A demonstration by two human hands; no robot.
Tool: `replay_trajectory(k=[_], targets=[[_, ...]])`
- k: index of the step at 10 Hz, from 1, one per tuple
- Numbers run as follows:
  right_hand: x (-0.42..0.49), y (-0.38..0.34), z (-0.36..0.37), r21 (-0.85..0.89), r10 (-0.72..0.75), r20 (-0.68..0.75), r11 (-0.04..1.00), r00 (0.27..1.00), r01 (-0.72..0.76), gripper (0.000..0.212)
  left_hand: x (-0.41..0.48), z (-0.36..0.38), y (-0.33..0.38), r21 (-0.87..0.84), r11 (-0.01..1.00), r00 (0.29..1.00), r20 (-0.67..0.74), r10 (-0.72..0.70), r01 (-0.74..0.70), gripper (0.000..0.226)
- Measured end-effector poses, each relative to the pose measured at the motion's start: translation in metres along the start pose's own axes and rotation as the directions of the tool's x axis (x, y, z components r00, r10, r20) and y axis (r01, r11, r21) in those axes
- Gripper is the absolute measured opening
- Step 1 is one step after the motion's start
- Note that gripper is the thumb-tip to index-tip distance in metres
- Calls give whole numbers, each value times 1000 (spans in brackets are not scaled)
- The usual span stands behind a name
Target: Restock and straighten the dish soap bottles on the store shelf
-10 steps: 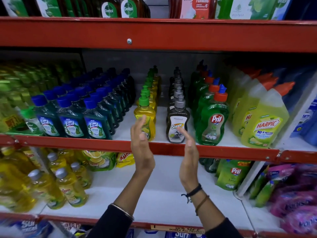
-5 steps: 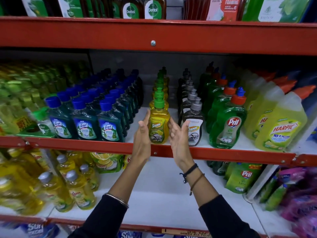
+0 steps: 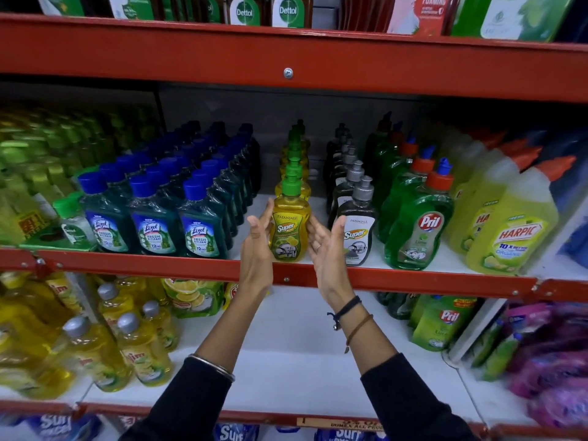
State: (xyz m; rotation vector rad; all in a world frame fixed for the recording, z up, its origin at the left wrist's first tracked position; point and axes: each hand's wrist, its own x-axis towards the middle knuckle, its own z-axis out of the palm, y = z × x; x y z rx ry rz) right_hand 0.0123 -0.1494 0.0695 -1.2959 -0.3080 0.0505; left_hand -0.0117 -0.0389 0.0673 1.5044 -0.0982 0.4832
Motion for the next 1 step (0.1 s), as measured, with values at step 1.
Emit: replay_trajectory(k=[1], targets=[[-12,6,-4,9,-60,-112,998,992,62,82,-5,3,-1,-35,999,997,-80,14,-17,119]])
